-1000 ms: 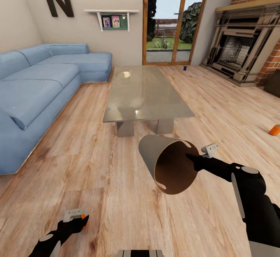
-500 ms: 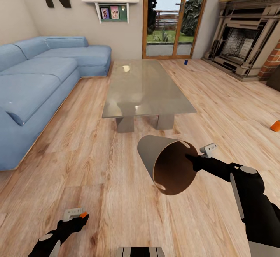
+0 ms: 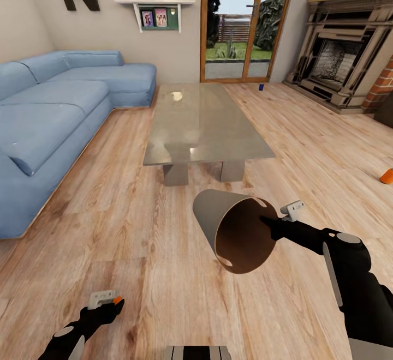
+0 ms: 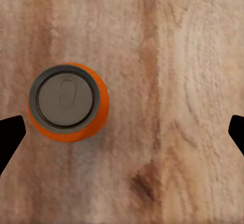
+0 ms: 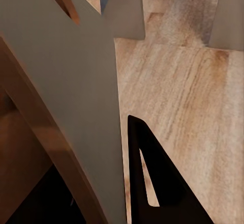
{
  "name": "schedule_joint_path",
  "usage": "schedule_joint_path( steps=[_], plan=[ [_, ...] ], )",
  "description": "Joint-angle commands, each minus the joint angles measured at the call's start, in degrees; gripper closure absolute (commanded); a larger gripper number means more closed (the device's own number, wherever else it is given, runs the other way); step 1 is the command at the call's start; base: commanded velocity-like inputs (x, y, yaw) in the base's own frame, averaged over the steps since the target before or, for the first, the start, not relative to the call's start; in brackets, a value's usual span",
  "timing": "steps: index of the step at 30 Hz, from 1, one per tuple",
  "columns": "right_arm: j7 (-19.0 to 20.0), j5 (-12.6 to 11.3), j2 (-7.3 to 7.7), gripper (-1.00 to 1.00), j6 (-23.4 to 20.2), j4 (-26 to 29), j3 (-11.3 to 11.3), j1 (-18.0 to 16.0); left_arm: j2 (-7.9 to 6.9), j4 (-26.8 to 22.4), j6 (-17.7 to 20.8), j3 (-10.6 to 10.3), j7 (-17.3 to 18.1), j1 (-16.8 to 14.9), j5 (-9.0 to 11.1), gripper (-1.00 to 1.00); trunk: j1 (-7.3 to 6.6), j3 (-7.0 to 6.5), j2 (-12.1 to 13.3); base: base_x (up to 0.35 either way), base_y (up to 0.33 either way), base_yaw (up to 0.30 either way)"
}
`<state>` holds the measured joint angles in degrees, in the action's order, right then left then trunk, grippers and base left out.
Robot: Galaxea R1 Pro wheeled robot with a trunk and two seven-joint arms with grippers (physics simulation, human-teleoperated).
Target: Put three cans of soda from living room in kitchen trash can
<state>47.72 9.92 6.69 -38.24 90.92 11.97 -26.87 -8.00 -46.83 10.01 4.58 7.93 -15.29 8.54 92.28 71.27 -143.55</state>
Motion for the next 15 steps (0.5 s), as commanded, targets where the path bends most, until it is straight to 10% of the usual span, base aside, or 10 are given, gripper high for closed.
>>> schedule_joint_path(
  steps=[1, 15],
  plan=[
    [0.26, -0.96, -0.01, 1.0, -0.35, 0.05, -0.02, -0.02, -0.02, 0.0, 0.0, 0.02, 0.0, 0.0, 0.01, -1.0, -0.01, -0.01, 0.0, 0.0, 0.0, 0.0],
    [0.26, -0.95, -0.01, 1.0, -0.26, 0.05, -0.02, -0.02, -0.4, -2.42, 0.17, 1.4, -0.18, 0.0, 0.2, -1.0, -0.01, -0.01, 0.0, 0.0, 0.0, 0.0]
  ],
)
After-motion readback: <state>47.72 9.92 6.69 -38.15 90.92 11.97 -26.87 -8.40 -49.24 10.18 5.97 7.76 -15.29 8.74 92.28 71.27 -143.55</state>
